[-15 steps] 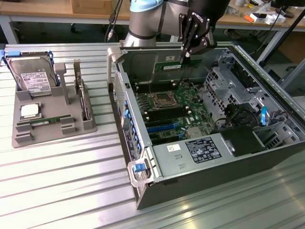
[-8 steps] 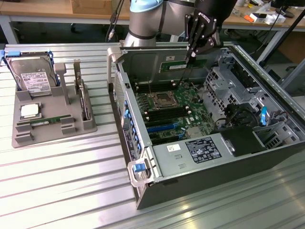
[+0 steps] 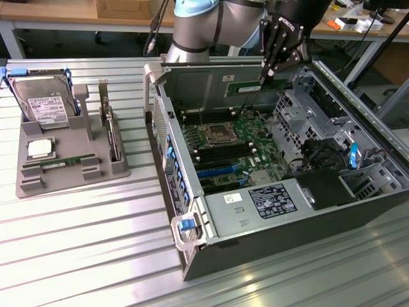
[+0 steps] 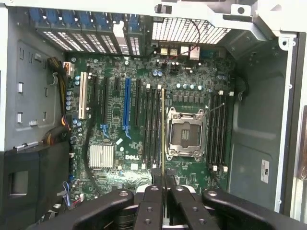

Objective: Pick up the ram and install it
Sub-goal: 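Pick up the ram and move it above insertion slot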

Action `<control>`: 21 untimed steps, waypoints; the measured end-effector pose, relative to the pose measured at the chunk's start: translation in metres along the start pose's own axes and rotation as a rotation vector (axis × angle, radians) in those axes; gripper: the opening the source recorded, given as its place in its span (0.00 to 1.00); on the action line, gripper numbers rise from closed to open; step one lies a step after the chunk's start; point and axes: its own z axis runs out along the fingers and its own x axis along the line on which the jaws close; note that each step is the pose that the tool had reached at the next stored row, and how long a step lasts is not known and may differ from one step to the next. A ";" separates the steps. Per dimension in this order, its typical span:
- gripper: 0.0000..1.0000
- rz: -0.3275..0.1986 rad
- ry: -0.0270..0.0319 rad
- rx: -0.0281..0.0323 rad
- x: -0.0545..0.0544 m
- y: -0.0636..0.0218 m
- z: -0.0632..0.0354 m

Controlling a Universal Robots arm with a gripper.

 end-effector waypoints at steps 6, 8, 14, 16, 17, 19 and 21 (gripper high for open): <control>0.12 0.000 0.0001 0.0000 0.001 -0.0159 -0.0007; 0.12 0.000 0.0002 0.0000 0.001 -0.0210 -0.0009; 0.12 0.000 0.0002 -0.0001 0.002 -0.0366 -0.0015; 0.12 0.000 0.0002 0.0000 0.002 -0.0397 -0.0016; 0.12 0.000 0.0002 0.0000 0.002 -0.0399 -0.0016; 0.12 0.000 0.0002 0.0000 0.002 -0.0399 -0.0016; 0.12 0.000 0.0002 0.0000 0.002 -0.0399 -0.0016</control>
